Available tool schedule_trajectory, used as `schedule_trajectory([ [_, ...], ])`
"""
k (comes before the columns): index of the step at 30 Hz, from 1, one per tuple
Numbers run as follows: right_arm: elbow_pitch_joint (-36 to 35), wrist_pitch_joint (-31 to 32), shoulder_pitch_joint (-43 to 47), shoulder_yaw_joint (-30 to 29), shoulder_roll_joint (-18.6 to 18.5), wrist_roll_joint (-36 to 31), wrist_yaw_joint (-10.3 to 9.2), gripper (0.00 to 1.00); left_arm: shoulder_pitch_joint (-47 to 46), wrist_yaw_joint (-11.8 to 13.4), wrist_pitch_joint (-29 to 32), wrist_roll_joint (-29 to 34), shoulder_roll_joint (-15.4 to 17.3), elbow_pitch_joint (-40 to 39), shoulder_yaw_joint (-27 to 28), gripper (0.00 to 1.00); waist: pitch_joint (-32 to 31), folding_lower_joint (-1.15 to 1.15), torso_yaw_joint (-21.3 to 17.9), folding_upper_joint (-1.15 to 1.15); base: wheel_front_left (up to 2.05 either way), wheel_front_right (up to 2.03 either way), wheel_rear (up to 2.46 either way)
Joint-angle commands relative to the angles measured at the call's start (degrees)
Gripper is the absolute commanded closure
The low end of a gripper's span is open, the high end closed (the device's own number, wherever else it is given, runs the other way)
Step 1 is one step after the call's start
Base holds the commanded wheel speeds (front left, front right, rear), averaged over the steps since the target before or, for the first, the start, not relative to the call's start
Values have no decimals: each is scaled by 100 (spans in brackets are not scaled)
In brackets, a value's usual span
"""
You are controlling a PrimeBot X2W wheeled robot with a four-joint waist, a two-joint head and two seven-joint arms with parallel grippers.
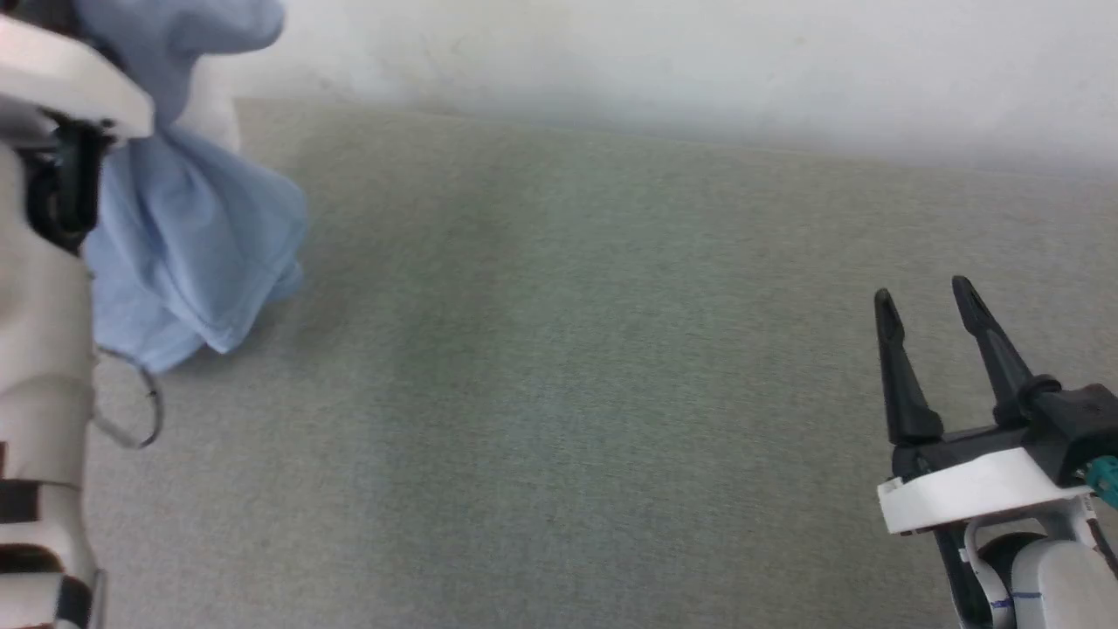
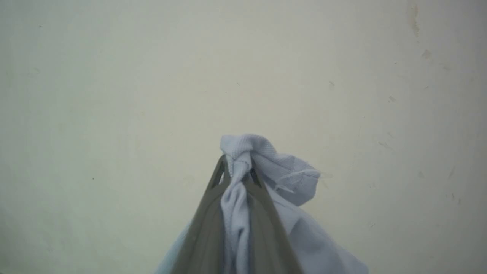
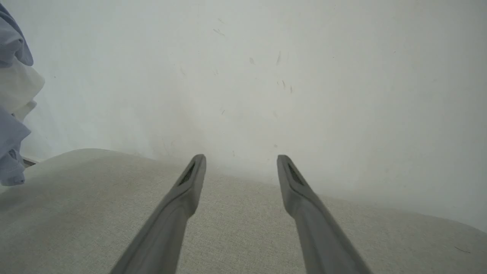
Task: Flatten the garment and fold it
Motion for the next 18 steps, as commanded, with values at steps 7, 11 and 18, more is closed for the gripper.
schedule_trajectory([
  [7,-58,-7,210,-210,6,90,-4,0,276,93,430,-192,-645,-1498,-316,100,-265,1,-990,0,0,0,0],
  [11,-70,2,238,-230,6,130,-4,0,616,195,615,-281,-915,-2197,-470,100,-222,1,-1268,0,0,0,0],
  [18,-85,-12,348,-354,6,184,-4,0,2257,517,877,-513,-1278,-3499,-789,100,-130,1,-1647,0,0,0,0],
])
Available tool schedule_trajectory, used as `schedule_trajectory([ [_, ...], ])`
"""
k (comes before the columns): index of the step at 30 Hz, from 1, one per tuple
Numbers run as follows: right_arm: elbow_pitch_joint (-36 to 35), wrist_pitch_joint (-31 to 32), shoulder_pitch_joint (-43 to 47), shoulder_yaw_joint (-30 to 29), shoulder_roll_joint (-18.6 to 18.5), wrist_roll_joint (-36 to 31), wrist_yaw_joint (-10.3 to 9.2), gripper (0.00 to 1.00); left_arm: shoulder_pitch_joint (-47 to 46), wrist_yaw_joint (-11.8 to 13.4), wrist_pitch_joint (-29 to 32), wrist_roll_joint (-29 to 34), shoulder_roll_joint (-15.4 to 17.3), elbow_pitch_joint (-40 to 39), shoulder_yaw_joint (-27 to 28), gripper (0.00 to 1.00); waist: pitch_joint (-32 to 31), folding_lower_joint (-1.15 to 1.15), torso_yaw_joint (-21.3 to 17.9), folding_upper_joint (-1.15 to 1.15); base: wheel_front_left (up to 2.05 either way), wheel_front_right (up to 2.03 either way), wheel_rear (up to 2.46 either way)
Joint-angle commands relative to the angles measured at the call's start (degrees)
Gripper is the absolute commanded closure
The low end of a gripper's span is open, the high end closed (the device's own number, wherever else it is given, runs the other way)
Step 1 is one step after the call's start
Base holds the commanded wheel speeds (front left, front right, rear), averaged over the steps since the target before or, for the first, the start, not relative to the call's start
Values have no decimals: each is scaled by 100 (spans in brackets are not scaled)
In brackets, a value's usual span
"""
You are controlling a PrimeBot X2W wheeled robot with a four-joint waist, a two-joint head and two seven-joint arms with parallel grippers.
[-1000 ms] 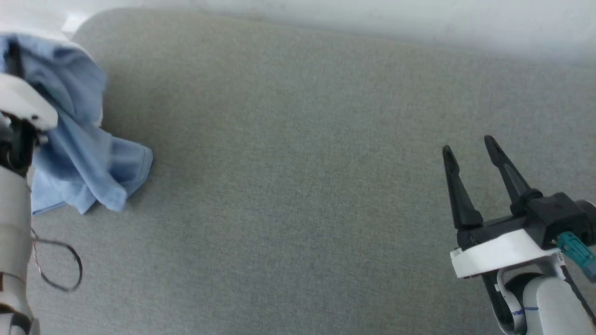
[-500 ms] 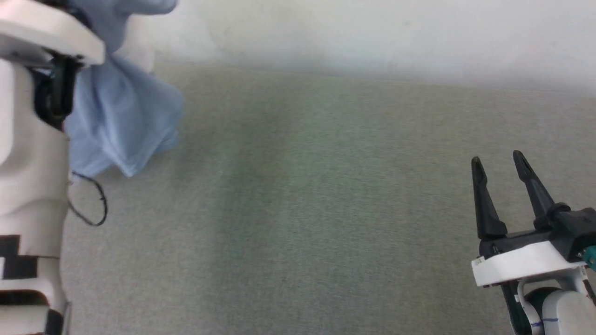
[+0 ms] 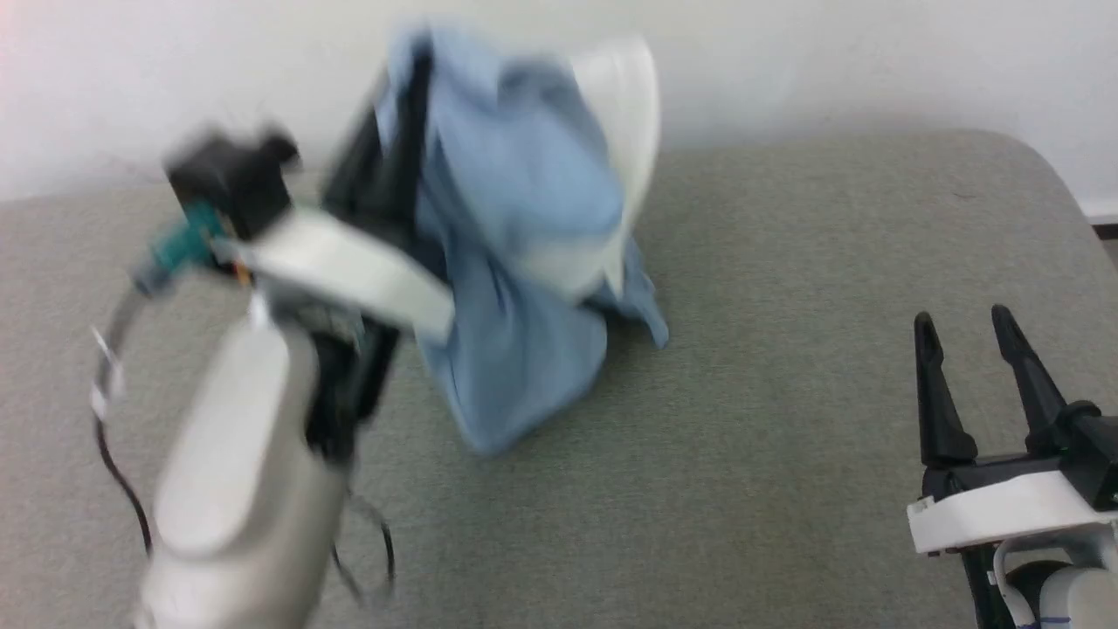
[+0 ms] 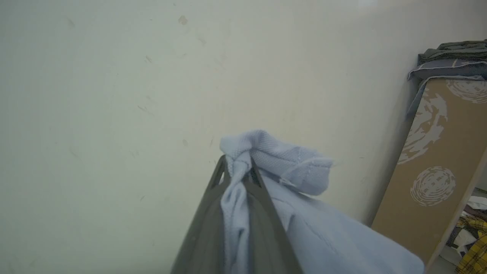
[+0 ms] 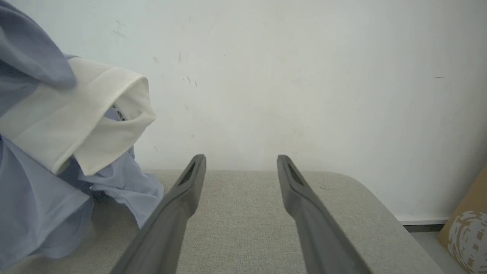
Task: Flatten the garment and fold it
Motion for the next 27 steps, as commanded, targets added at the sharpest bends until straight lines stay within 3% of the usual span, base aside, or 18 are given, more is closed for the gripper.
schedule_trajectory([
  [1,9,-23,76,1,10,45,-4,0,391,66,20,-49,-3,-37,-20,100,32,0,-237,0,0,0,0],
  [8,172,-121,116,188,10,169,-4,0,2463,532,-80,-306,-57,302,7,100,81,0,-298,0,0,0,0],
  [9,197,-133,121,201,10,176,-4,0,2613,549,-148,-277,-52,397,-16,58,76,0,-273,0,0,0,0],
  [10,230,-142,129,209,10,182,-4,0,2738,561,-219,-237,-63,498,-58,0,52,0,-247,0,0,0,0],
  [17,306,-125,141,270,10,102,-4,0,2947,338,-979,131,-140,487,-235,0,-65,0,-60,0,0,0,0],
  [27,217,-23,273,242,10,72,-4,0,3096,346,-1101,772,-83,-333,280,0,-133,0,236,0,0,0,0],
])
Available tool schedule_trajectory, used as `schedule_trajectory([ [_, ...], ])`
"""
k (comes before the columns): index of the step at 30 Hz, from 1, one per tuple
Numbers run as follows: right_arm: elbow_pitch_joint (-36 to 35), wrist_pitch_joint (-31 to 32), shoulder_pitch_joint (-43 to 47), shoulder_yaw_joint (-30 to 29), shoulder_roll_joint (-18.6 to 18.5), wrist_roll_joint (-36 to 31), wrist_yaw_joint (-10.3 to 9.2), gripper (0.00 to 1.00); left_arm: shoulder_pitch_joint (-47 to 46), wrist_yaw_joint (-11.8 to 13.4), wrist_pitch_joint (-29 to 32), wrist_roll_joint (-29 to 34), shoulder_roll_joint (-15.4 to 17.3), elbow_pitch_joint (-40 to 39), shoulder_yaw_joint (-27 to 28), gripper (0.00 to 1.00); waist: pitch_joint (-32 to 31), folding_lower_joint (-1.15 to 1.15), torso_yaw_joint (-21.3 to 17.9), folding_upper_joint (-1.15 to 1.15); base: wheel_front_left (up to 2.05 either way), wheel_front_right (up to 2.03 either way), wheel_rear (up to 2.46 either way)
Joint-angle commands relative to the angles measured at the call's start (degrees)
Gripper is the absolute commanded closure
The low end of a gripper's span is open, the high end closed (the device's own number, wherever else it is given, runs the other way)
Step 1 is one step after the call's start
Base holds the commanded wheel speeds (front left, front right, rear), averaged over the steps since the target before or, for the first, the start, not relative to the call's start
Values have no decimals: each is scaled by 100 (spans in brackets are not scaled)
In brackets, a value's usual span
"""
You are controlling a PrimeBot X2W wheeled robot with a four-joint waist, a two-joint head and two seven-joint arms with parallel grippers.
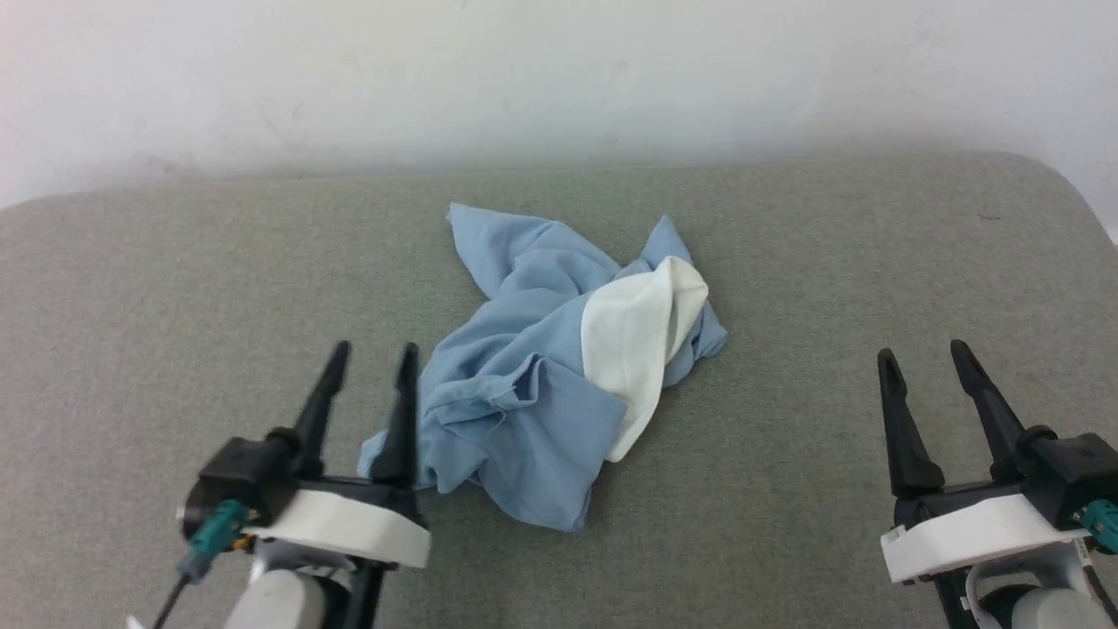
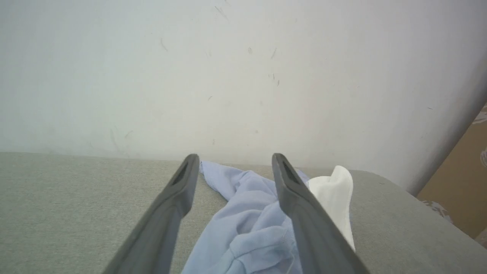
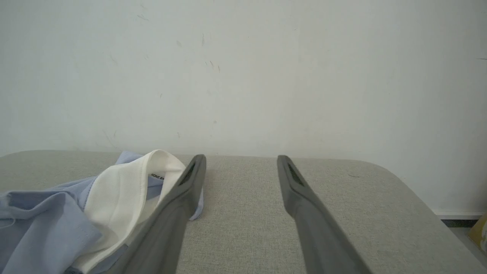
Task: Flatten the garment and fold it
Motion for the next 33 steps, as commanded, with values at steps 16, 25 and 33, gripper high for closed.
schedule_trajectory([
  [16,52,404,59,451,12,-231,-4,0,704,98,-28,424,234,-258,1038,0,-29,0,271,0,0,0,0],
  [25,756,1368,-826,2049,12,85,-4,0,634,-74,-28,477,-32,-158,1060,0,15,0,594,0,0,0,0],
  [33,1574,1885,-1916,2995,-35,363,-4,0,464,-332,-28,593,-339,-119,1138,0,119,0,912,0,0,0,0],
])
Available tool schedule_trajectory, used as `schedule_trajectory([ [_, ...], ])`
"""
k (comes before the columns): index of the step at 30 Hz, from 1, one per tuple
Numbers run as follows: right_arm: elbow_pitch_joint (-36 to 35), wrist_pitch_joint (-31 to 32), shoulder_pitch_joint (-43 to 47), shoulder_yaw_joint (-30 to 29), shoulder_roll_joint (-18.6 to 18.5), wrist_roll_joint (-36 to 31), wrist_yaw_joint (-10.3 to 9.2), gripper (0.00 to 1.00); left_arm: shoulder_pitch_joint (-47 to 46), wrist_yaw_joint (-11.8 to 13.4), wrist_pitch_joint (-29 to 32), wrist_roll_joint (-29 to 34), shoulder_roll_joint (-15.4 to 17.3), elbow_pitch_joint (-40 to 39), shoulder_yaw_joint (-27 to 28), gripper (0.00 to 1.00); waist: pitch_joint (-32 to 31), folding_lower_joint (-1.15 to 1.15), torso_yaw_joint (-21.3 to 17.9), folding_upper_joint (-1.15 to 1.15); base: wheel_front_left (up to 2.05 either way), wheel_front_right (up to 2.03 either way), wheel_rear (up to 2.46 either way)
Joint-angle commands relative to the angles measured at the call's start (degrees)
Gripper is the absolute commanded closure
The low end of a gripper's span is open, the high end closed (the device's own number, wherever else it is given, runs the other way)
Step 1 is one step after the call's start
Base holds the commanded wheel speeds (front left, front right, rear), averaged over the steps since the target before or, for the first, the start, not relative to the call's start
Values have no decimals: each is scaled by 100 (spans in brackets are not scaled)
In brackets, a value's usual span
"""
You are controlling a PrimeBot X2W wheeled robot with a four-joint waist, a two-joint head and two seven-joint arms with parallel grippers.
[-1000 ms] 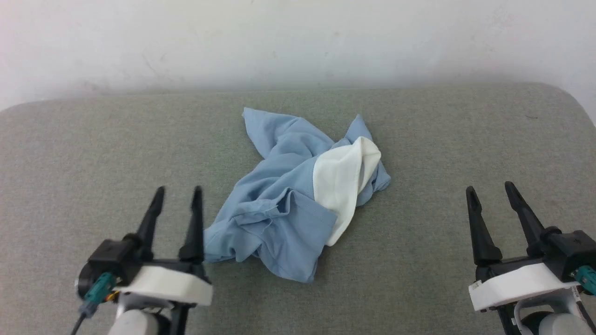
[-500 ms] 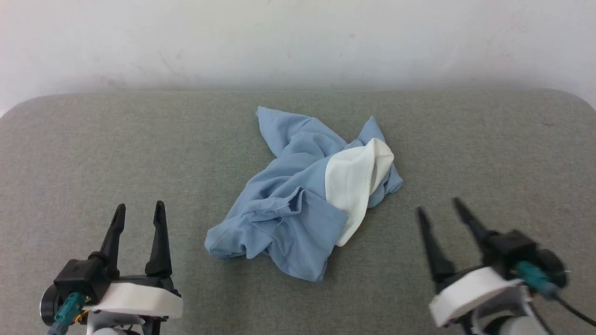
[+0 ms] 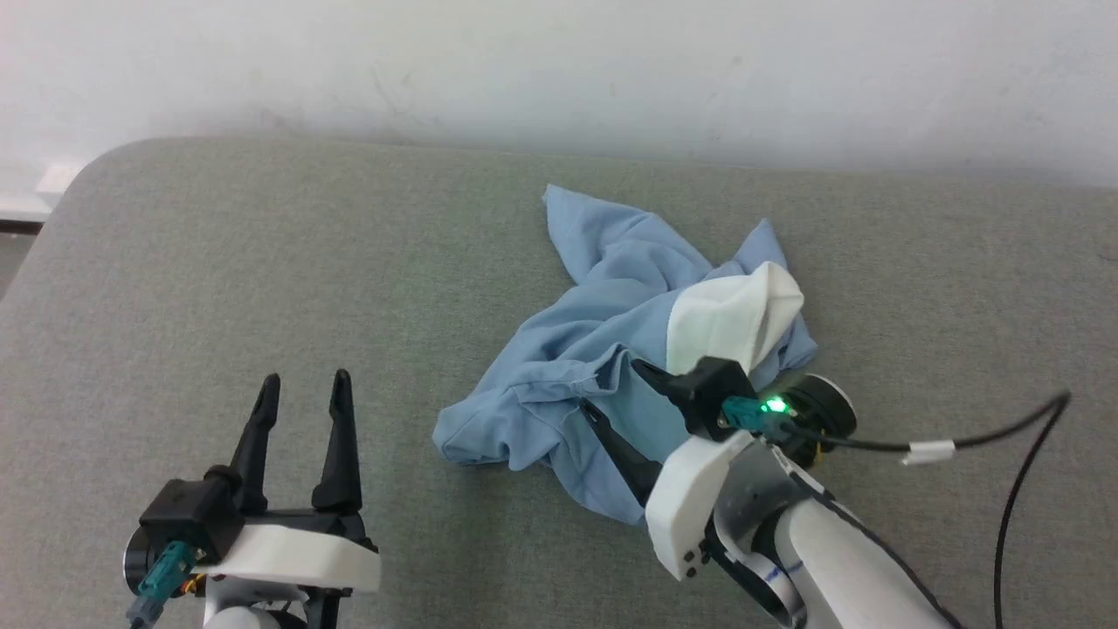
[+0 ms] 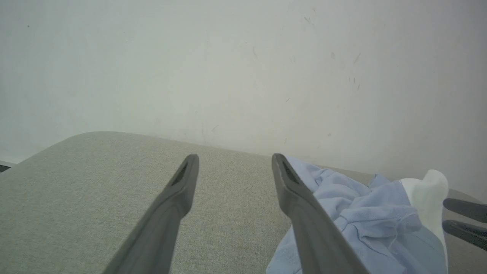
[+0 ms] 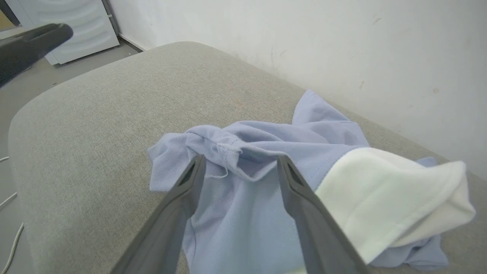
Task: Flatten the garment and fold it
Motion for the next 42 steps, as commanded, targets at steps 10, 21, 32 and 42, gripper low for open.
schedule_trajectory([
  [10,943,-26,-686,518,-165,648,-4,100,-114,-234,-27,162,-255,134,262,0,116,0,183,0,0,0,0],
  [21,9,-983,-213,-1115,-604,168,-4,100,36,-346,-27,297,-380,188,514,0,26,0,-235,0,0,0,0],
  [32,-1228,-489,2089,-4507,-63,-458,-4,100,157,-444,-27,393,-421,277,570,0,-145,0,-655,0,0,0,0],
  [42,-459,-120,2981,-4764,24,190,-4,0,210,-493,-27,443,-398,413,589,0,-218,0,-782,0,0,0,0],
])
